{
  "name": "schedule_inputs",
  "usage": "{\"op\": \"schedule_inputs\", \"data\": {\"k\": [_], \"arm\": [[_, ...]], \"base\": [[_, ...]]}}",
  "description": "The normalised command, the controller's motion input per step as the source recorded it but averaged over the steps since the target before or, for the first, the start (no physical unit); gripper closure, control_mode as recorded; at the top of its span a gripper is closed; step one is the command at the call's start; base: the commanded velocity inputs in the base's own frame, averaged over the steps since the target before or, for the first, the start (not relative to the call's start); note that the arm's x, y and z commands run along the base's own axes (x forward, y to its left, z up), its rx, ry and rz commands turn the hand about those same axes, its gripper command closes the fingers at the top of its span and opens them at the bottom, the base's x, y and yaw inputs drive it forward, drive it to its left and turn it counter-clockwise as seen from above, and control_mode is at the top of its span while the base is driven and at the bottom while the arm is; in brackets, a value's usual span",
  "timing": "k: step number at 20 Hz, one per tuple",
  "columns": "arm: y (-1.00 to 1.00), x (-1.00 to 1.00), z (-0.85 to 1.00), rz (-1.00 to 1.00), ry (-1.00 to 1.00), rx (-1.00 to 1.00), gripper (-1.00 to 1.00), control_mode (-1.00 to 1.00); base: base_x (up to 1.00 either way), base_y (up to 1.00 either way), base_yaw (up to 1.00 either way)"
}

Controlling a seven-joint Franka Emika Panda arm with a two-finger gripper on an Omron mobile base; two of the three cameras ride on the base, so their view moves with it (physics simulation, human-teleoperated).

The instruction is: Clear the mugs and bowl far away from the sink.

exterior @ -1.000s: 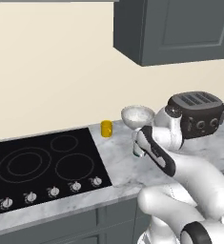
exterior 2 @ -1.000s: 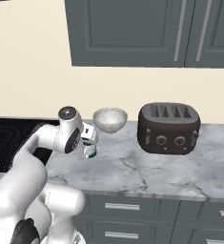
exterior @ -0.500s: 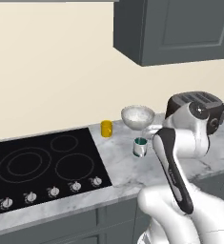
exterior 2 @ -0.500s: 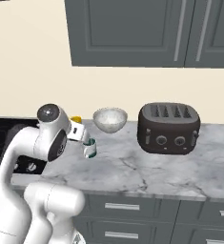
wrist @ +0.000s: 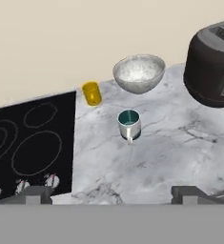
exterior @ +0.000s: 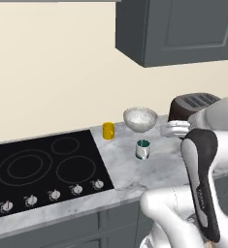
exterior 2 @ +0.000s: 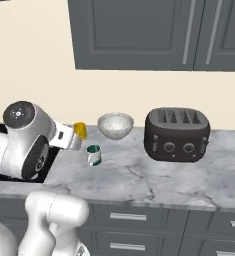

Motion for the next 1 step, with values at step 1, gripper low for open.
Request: {"op": "schedule_inputs", "data": {"k": [1], "arm": [[-0.14, -1.0, 0.76, -0.06, -0.05, 0.09, -1.0, -1.0]], "base": [[0.0, 0.0, 0.0]]}}
